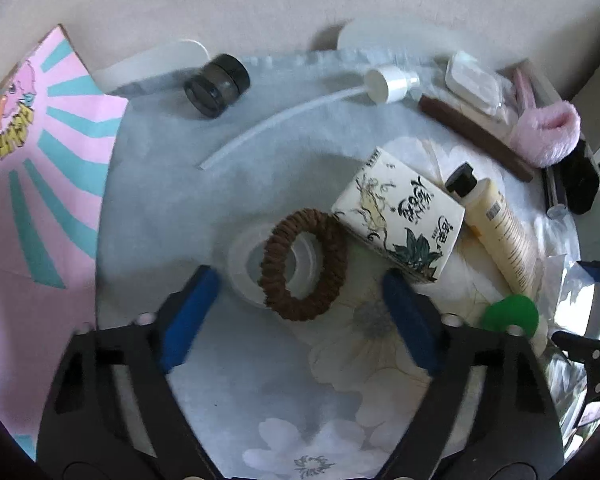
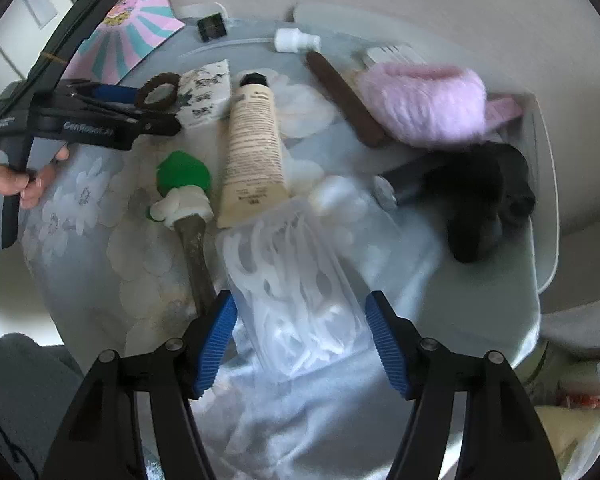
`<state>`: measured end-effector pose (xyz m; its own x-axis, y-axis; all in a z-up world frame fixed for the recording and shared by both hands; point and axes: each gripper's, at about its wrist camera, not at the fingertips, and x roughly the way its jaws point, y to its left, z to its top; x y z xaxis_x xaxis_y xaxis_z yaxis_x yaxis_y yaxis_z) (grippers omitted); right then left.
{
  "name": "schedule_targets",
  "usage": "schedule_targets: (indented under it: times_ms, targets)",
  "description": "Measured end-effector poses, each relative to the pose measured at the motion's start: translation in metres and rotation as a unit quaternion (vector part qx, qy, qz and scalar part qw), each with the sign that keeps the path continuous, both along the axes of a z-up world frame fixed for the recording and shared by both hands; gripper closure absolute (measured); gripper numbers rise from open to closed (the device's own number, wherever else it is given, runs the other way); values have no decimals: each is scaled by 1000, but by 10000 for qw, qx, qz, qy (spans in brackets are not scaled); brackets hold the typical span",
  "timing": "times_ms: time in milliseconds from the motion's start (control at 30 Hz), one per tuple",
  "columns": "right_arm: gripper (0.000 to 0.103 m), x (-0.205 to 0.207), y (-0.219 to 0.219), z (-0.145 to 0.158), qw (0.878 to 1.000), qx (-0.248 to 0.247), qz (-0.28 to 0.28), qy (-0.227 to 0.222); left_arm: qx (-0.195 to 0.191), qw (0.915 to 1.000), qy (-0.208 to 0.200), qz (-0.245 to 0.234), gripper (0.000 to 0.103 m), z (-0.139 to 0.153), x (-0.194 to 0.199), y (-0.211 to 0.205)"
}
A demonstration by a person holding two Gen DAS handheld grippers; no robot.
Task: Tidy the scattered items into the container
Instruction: 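Grasp the brown scrunchie with the left tool while the right grasps the floss-pick box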
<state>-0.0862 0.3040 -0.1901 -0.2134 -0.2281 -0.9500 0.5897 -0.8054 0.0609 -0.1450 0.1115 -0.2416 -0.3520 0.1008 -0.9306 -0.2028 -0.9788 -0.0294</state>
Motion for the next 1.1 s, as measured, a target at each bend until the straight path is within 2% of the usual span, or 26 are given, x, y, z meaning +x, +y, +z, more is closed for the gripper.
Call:
schedule_targets:
  times_ms: [133,233,333,433,600,867,1000,1100]
  targets:
    - [41,1,2,1,9998,-178,-105,20,203,9997,11,117,54,8,-3,-18]
    - [42,5,4,4,9996,-215,-126,110,429,9989,-11,184,56,12,-5,-31]
    - [44,7,7,5,9995,-221,-153,136,491,9986,72,198,59,18,-3,-37]
    - [44,8,11,8,9993,-232,-218,171,582,9981,106,176,62,19,16,-32]
    - [44,8,18,5,9990,-254,-356,54,413,9991,39,115,58,17,20,-35]
    - [44,5,21,5,9990,-258,-366,44,511,9982,299,9,59,17,16,-18]
    - [44,5,22,5,9989,-269,-387,33,633,9979,131,-22,80,10,10,-16]
    - [44,5,23,5,9989,-274,-379,34,791,9968,59,41,85,5,7,-18]
